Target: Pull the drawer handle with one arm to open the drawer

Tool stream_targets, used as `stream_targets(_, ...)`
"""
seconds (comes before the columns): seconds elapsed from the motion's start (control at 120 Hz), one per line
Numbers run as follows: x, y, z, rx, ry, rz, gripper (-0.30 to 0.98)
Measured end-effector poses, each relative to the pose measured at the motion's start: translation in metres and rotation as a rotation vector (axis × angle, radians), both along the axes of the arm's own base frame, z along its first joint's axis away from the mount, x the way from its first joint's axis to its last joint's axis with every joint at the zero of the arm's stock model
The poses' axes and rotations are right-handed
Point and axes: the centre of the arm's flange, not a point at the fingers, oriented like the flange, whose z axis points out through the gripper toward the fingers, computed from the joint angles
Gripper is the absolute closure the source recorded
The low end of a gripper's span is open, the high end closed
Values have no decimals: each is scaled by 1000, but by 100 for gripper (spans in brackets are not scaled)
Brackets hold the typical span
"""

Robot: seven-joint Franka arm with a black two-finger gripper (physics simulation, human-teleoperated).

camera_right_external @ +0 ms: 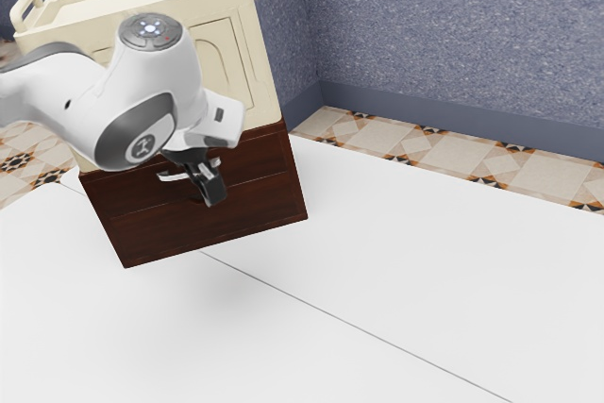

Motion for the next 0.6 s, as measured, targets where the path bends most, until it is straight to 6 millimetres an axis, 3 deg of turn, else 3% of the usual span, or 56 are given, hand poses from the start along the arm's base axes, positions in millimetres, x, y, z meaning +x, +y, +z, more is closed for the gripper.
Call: stream_targets(0.6,-2,26,-5,16,8,-6,0)
